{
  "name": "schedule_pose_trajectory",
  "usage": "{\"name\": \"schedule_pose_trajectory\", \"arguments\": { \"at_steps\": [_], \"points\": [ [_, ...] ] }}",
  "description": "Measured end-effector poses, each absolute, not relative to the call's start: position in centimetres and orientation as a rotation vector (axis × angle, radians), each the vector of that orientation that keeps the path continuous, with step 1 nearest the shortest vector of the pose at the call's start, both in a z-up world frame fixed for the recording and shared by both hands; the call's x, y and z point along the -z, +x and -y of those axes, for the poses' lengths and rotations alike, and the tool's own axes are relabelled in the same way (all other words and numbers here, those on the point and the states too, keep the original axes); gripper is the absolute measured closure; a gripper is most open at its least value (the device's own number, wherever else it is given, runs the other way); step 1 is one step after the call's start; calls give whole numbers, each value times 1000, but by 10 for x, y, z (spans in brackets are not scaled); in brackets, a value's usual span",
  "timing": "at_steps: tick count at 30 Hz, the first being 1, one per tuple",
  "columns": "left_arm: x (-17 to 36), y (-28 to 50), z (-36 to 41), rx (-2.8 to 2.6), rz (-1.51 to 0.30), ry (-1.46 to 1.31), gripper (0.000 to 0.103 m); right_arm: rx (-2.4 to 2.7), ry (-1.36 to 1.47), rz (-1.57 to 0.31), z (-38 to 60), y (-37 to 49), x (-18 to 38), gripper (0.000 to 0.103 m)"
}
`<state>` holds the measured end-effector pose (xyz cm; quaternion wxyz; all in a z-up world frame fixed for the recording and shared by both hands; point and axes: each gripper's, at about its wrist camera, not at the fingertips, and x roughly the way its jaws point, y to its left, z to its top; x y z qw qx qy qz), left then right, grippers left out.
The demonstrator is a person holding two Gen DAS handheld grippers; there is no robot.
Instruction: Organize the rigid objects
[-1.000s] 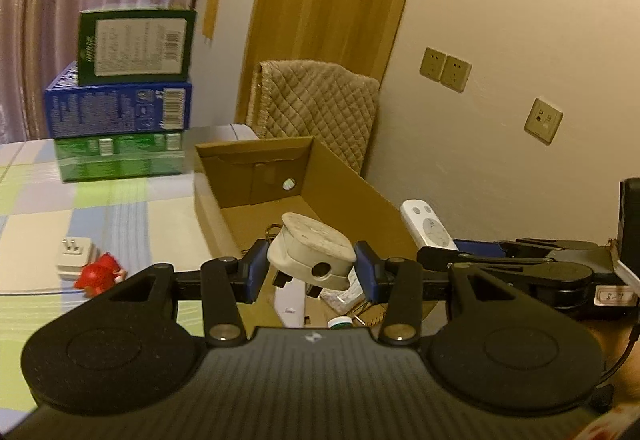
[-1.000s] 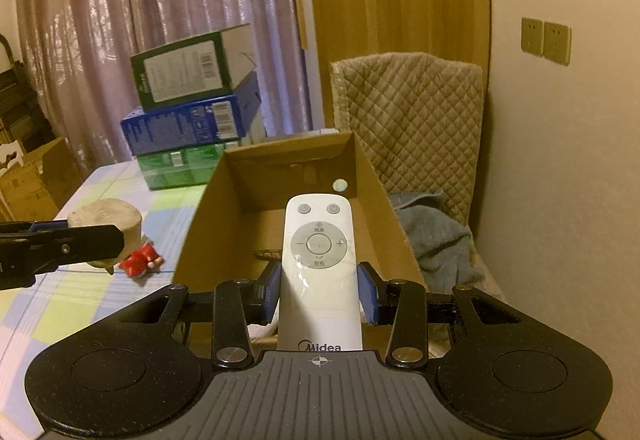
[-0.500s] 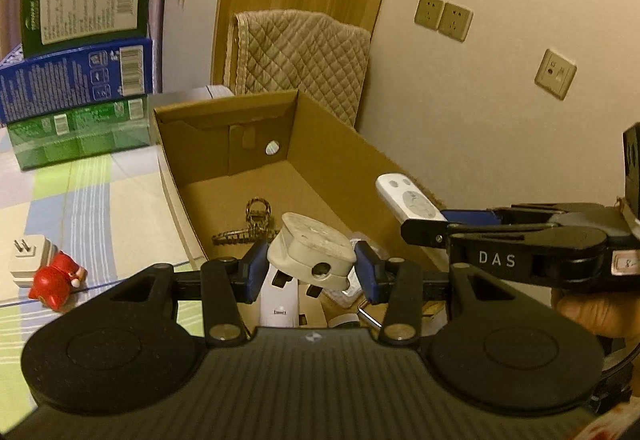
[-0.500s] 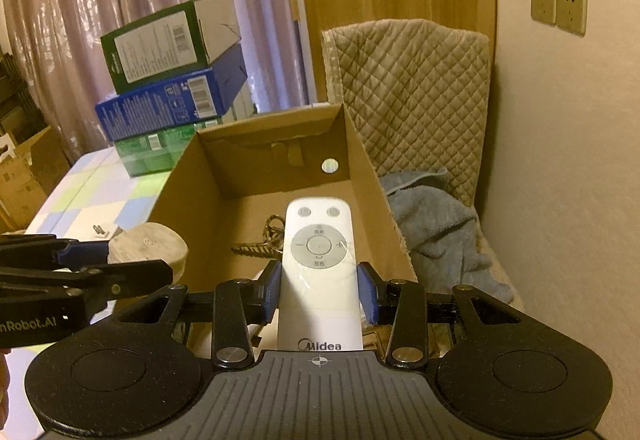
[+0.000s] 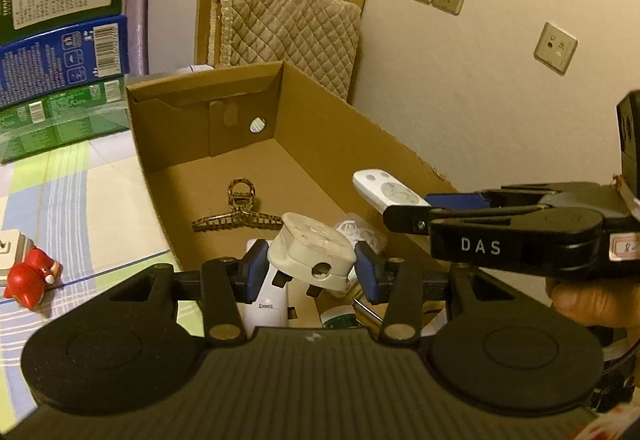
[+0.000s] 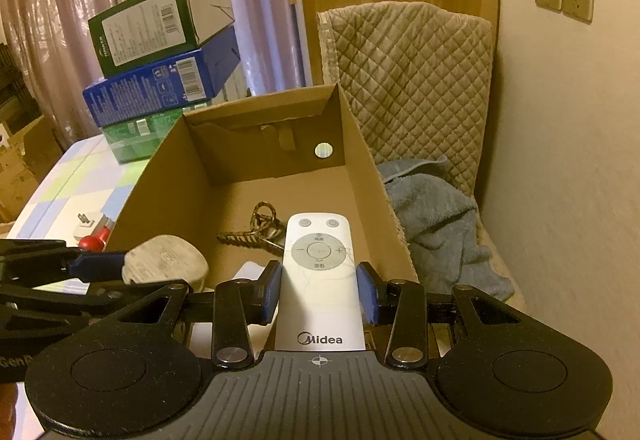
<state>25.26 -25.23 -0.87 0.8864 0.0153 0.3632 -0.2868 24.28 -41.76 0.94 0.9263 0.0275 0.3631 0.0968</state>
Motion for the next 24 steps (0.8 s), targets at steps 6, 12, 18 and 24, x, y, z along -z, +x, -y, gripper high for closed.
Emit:
{"name": "schedule_pose_trajectory", "arguments": {
  "at_steps": [6,12,18,24],
  "points": [
    [17,253,258,608,-769,35,62,-203,53,-745,420,244,-7,66],
    [23,254,261,609,-786,37,62,-204,54,-745,421,244,-6,66],
    [21,254,260,614,-768,40,62,-201,56,-742,422,243,-7,66],
    [5,253,244,581,-731,13,62,-199,55,-740,423,241,-9,66]
  ]
}}
